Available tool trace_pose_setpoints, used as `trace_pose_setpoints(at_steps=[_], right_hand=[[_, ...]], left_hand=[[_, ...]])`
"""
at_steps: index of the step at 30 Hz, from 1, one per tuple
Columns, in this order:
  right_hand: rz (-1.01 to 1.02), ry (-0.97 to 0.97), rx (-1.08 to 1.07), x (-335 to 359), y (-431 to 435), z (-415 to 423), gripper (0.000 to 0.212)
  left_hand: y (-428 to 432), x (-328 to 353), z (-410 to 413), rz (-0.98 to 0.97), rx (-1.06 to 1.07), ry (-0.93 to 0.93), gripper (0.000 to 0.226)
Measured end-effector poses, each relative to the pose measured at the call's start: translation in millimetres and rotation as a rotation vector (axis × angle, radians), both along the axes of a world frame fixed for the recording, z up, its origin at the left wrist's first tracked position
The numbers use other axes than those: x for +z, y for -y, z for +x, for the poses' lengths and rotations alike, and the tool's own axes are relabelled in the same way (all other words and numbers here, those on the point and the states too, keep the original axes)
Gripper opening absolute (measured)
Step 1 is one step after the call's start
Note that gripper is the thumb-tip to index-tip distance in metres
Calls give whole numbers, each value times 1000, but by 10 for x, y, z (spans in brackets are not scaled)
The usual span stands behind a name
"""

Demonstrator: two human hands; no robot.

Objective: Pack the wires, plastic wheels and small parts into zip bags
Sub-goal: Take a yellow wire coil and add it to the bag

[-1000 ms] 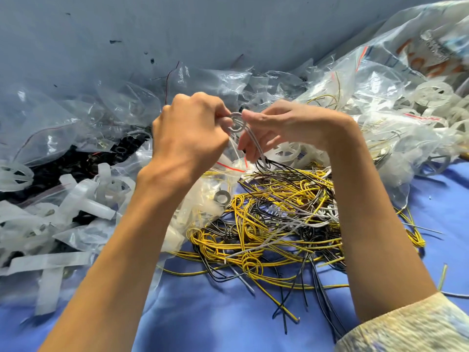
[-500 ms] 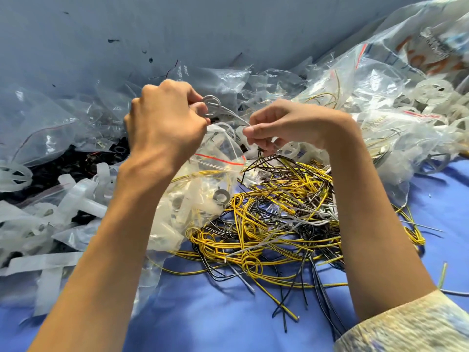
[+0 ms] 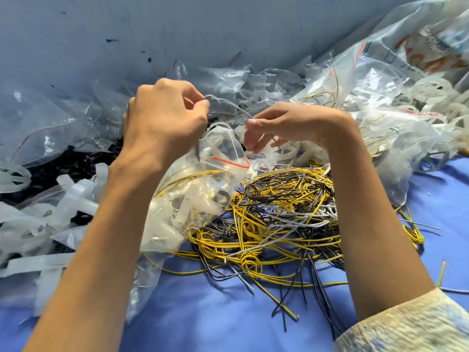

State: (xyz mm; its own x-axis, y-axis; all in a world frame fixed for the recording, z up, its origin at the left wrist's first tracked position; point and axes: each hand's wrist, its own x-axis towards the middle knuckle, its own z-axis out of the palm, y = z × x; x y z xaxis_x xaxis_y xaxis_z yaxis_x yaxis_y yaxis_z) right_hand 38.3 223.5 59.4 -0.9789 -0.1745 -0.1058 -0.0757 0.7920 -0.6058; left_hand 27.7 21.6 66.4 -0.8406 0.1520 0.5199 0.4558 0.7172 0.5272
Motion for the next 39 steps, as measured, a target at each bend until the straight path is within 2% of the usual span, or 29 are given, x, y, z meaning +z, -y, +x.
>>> trace_pose_setpoints(at_steps=[3,8,14,16,20,23,26,29,35,39], right_hand=[[24,-52,-8,5,9,18,34],[-47,-118,8,18,6,22,31],[-77,-107,56,47,19,34,28],[-158,-109,58,46,5,45,26],[-437,-83,146,79,-33,109,37],[-553,-18,201,92,-59,111,40],[-515,-17,206,64,-79,94,40],[-468,-99,167,52,-115,75,39],[-359,-199,158,55,-161,79,34],[-207,-197,96,37,-156,35,19]], left_hand=[[-25,-3,12,-49,-94,63,12],[-77,-24,53,-91,-259,161,18],[-146,-76,56,-56,-295,204,16],[-145,-88,40,-20,-268,188,16],[-125,-110,0,67,-219,156,15],[-109,-115,-12,129,-197,137,17],[-102,-120,-33,154,-170,110,17],[-95,-129,-55,120,-171,119,15],[-70,-117,-18,-80,-228,150,11],[-53,-106,-23,-233,-204,168,9]])
